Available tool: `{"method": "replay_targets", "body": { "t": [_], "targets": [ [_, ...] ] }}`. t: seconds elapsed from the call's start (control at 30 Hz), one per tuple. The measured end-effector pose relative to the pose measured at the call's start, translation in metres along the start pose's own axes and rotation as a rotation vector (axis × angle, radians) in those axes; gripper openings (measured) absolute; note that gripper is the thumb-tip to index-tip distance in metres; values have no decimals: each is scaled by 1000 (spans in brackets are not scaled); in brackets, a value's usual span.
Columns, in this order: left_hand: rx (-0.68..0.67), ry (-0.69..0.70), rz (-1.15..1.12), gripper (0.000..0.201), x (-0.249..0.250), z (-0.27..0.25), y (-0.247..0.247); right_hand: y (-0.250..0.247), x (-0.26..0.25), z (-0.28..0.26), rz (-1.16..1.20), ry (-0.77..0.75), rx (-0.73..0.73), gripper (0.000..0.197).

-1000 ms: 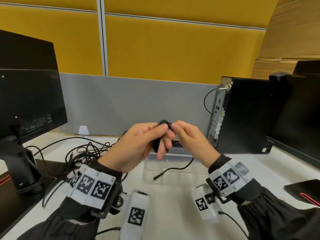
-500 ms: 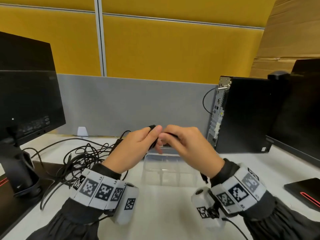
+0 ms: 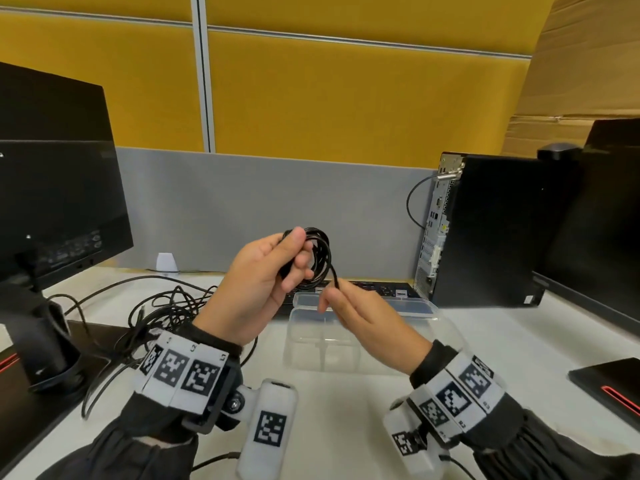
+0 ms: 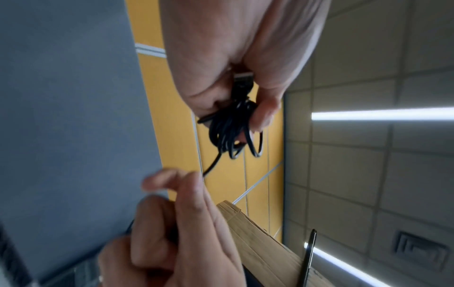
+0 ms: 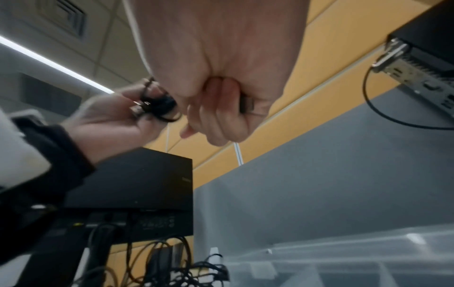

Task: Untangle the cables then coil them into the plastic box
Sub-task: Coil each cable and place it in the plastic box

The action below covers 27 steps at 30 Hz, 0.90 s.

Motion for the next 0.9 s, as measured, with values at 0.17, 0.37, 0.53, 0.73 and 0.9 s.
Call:
{"method": "replay_targets", "body": {
  "t": [0.17,0.37,0.53,0.73,0.9],
  "targets": [
    [115,-17,-184,23,-17,3,-6,9,-12,-3,445,93,23,38],
    [146,-89,-282,26,-50,1,-8,11,-9,1,723,209,99,21],
    [125,-164,-376,27,-71,-2,-5,19,12,-1,733,327,103,38],
    [-36,-186,-359,39,-71,-6,-6,33,10,-9,774,340,-110,45],
    [-9,-234,-74,33,-74,-14,-19,31,22,-13,792,398,-39,16]
  ]
}}
Point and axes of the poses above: each hand's wrist, its own z-axis towards the middle knuckle, its own y-axis out of the palm, x = y × z, the point moved 7 cm from there along z, towards the middle knuckle, and after that the axes turned 5 degrees about y, right-handed, at the moved point
